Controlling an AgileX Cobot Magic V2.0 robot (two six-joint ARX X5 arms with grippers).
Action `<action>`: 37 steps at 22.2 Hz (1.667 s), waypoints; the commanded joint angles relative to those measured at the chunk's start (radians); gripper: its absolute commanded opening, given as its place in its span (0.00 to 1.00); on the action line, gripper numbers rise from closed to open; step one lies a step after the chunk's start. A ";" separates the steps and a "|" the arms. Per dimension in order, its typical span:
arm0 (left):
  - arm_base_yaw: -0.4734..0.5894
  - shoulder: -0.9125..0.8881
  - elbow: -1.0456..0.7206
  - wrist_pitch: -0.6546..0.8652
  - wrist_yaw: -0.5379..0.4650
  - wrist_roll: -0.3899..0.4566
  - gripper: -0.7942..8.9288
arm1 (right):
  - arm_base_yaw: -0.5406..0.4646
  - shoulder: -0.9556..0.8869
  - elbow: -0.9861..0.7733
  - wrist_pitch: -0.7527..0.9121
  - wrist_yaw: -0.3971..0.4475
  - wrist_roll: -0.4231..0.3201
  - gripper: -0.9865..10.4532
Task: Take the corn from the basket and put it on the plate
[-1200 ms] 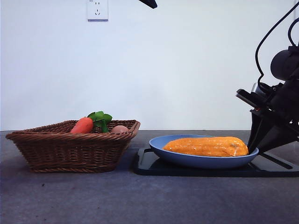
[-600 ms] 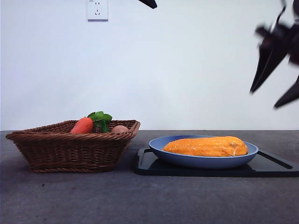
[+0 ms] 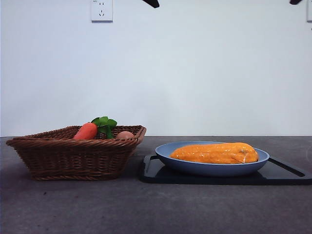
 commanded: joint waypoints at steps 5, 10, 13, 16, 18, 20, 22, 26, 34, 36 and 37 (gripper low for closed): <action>-0.006 0.004 0.026 -0.012 0.000 0.017 0.09 | 0.010 0.013 0.014 -0.005 0.005 -0.084 0.09; -0.006 0.004 0.026 -0.010 0.000 0.017 0.09 | 0.009 0.013 0.014 0.012 -0.005 -0.084 0.09; -0.006 0.004 0.026 0.010 0.000 0.017 0.09 | 0.008 0.013 0.014 0.027 -0.002 -0.085 0.09; -0.006 0.004 0.026 0.058 0.000 0.017 0.09 | 0.008 0.012 0.014 0.032 -0.002 -0.085 0.09; -0.006 0.004 0.026 0.101 0.000 0.017 0.09 | 0.008 0.013 0.014 0.037 -0.002 -0.085 0.09; -0.006 0.004 0.026 0.150 0.000 0.017 0.09 | 0.008 0.013 0.014 0.038 -0.002 -0.085 0.09; -0.006 0.004 0.026 0.196 0.000 0.017 0.09 | 0.008 0.013 0.014 0.038 -0.002 -0.085 0.09; -0.006 0.004 0.026 0.293 0.000 0.018 0.09 | 0.008 0.013 0.014 0.039 -0.002 -0.085 0.09; 0.095 -0.035 0.026 0.444 -0.001 0.054 0.09 | 0.008 0.013 0.014 0.046 -0.002 -0.085 0.09; 0.137 -0.070 0.026 0.464 -0.001 0.072 0.09 | 0.008 0.013 0.014 0.047 -0.002 -0.085 0.09; 0.156 -0.089 0.026 0.461 -0.001 0.084 0.09 | 0.008 0.013 0.014 0.046 -0.002 -0.085 0.09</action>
